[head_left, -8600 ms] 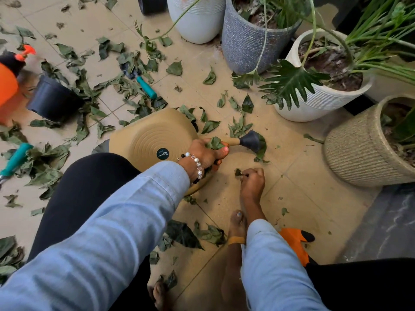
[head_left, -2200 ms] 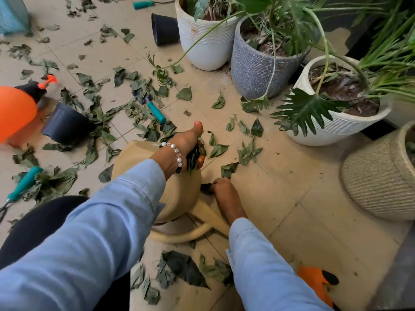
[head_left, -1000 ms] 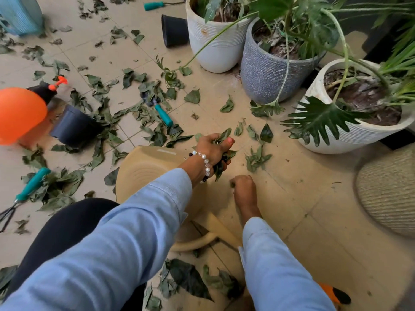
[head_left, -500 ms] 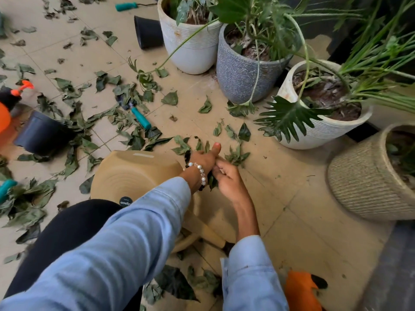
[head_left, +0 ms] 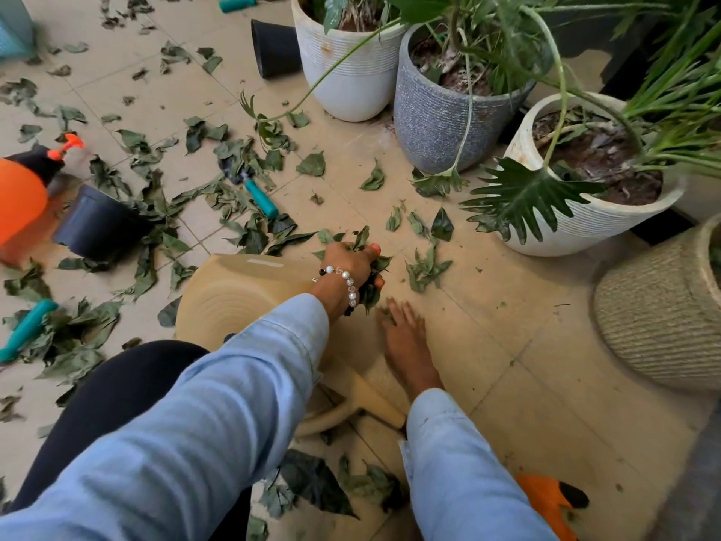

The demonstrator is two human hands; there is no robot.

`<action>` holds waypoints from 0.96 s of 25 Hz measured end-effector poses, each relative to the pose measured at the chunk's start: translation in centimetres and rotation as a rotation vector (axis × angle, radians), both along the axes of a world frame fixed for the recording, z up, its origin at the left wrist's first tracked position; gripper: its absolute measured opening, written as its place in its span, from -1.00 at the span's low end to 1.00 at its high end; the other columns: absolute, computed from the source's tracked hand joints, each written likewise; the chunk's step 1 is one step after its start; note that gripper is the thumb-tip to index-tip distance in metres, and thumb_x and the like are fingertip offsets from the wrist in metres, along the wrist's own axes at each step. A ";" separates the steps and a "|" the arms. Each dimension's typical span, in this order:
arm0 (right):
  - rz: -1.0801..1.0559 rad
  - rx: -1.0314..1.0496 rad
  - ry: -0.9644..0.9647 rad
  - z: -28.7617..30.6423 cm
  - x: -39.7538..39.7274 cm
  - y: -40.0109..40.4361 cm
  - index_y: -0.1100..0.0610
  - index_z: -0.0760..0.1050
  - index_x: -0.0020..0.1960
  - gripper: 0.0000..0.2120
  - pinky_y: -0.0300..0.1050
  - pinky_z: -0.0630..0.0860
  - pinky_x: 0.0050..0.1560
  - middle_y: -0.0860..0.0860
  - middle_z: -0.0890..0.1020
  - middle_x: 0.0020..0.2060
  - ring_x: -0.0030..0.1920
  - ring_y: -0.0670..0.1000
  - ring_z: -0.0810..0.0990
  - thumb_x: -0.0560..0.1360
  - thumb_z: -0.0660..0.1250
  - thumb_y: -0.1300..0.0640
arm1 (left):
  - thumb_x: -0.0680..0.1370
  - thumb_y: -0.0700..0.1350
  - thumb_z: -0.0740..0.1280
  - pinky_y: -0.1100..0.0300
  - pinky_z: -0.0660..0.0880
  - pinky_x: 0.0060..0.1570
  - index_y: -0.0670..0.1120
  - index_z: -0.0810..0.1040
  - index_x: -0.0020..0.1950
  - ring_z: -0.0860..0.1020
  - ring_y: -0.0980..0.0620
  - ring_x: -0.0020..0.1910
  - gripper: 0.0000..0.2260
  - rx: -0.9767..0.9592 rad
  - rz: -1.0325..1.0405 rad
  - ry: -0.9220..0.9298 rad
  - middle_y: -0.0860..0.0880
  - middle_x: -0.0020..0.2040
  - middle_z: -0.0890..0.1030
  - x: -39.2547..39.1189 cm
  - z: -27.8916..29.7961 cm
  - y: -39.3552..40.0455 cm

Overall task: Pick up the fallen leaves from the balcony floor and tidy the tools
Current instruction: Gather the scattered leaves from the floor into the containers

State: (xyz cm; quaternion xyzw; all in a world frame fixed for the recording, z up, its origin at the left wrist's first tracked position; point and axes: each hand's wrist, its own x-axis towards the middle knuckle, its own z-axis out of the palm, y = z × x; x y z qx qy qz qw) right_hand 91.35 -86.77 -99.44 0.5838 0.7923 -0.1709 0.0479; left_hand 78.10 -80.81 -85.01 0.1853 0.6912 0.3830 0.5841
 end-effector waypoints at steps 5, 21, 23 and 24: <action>-0.141 0.235 0.058 -0.5 3.0 -3.0 0.30 0.65 -0.15 -0.68 -0.15 0.60 -0.21 0.19 0.68 -0.19 -0.16 0.16 0.65 0.12 0.52 0.51 | 0.57 -0.21 0.35 0.15 0.50 -0.54 -0.26 0.42 -0.09 0.48 -0.07 -0.61 -0.85 -0.034 -0.067 -0.047 -0.19 -0.36 0.52 0.3 0.6 -0.6; -0.740 -0.258 1.107 9.0 1.7 2.3 0.07 0.62 0.03 -0.80 -0.19 0.46 0.15 -0.01 0.61 0.12 0.16 -0.04 0.53 0.50 0.33 0.31 | 0.50 -0.25 0.41 -0.14 0.63 -0.23 -0.36 0.50 -0.07 0.58 -0.16 -0.37 -0.82 -0.058 -0.118 -0.065 -0.26 -0.21 0.60 0.5 -0.6 -1.2; -0.976 -0.122 0.887 7.8 3.1 4.3 0.16 0.62 0.08 -0.80 -0.26 0.41 0.07 0.07 0.64 0.10 0.15 0.04 0.58 0.47 0.38 0.29 | 0.56 -0.31 0.32 -0.01 0.61 -0.36 -0.33 0.49 -0.15 0.49 -0.11 -0.50 -0.88 -0.073 -0.102 -0.105 -0.25 -0.29 0.55 0.3 -0.4 -1.3; -1.017 -0.074 0.733 7.1 3.3 5.6 0.20 0.59 0.14 -0.74 -0.25 0.40 0.06 0.12 0.63 0.13 0.17 0.10 0.57 0.45 0.42 0.28 | 0.58 -0.29 0.31 0.08 0.57 -0.44 -0.32 0.49 -0.16 0.48 -0.09 -0.54 -0.86 -0.069 -0.110 -0.107 -0.23 -0.32 0.53 0.3 -0.4 -1.3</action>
